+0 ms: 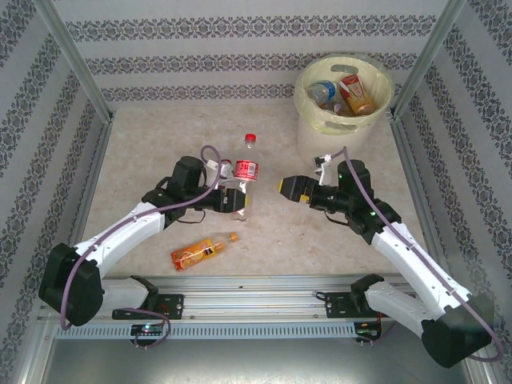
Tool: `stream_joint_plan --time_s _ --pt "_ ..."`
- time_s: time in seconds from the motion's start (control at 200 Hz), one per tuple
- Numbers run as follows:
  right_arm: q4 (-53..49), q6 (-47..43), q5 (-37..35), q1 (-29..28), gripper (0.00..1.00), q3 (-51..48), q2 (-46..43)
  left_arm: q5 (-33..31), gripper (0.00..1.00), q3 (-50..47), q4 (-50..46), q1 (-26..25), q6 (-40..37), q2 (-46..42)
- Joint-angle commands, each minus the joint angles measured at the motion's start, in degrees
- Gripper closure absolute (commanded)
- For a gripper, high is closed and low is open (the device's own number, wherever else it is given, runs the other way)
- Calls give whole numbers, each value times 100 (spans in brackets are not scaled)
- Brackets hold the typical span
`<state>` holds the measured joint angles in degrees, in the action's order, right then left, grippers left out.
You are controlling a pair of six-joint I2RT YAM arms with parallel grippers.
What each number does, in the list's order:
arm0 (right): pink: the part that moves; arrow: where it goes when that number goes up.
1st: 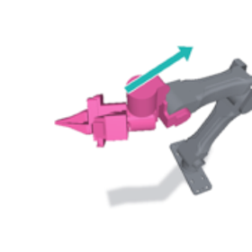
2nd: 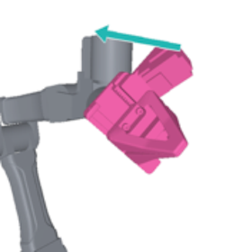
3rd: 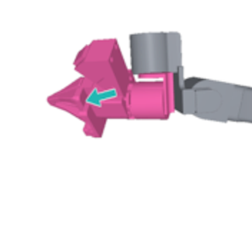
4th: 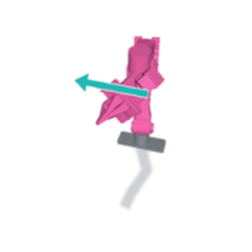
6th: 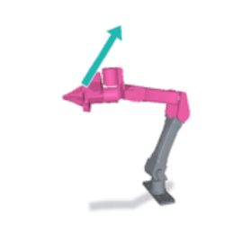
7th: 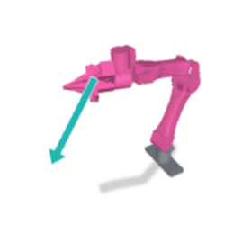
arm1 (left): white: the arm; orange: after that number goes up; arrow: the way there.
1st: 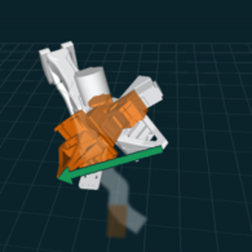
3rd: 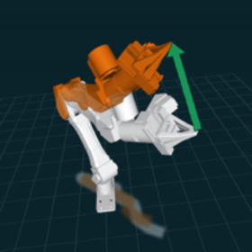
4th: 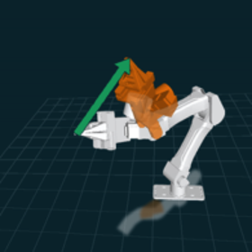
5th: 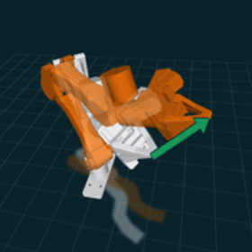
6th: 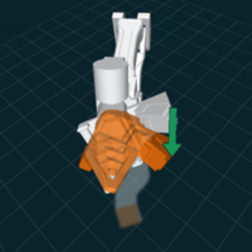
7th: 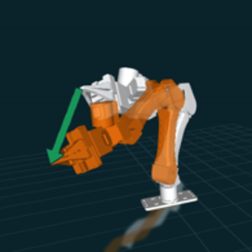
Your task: Put the plastic bottles in the bin
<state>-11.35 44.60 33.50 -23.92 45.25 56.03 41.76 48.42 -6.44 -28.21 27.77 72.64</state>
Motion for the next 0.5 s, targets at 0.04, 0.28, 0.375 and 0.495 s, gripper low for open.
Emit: stream_joint_plan --time_s 0.04,0.28,0.375,0.495 --pt "543 102 -86 -262 2 349 253 697 47 -157 1376 -222 550 -96" --pt "814 180 -202 -506 4 525 624 778 47 -172 1907 -483 807 28" --pt "867 195 -221 -568 5 594 752 736 46 -105 1951 -682 805 132" --pt "864 175 -292 -622 8 685 830 671 46 -50 2070 -858 844 271"
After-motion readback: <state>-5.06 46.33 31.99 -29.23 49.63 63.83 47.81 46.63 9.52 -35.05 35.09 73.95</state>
